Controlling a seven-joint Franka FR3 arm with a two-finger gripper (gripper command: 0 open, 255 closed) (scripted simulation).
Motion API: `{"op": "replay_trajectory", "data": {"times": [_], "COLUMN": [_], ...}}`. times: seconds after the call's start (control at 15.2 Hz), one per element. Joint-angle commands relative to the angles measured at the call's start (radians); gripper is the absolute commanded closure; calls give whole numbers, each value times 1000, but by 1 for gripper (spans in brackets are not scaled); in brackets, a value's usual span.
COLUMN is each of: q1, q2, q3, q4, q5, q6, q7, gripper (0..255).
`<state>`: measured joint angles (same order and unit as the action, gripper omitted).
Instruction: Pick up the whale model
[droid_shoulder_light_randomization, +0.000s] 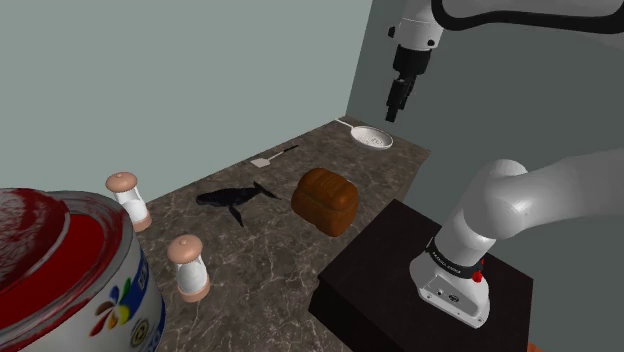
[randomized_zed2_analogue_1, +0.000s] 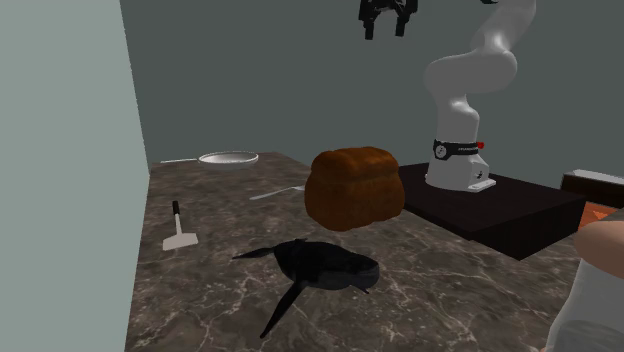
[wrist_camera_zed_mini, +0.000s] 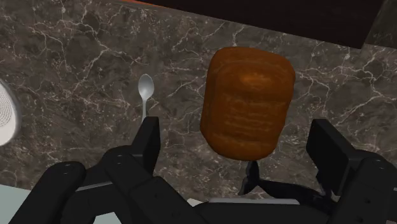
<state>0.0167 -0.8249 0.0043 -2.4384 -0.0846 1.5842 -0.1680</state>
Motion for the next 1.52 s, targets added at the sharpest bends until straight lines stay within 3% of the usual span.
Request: {"op": "replay_trajectory", "data": {"times": [0.0, 0.4, 0.86, 1.19, 1.45], "q1": [0, 57, 142, 220, 286], "q2": [0, 121, 335, 516, 666], "q3": [0, -89, -184, -245, -280], "q4": [0, -80, -95, -59, -6], "q5": [0, -26, -10, 56, 156], "q6": [0, 260, 549, 727, 841], "q7": [0, -200, -445, -646, -834], "gripper": [0, 0, 0, 0, 0]}}
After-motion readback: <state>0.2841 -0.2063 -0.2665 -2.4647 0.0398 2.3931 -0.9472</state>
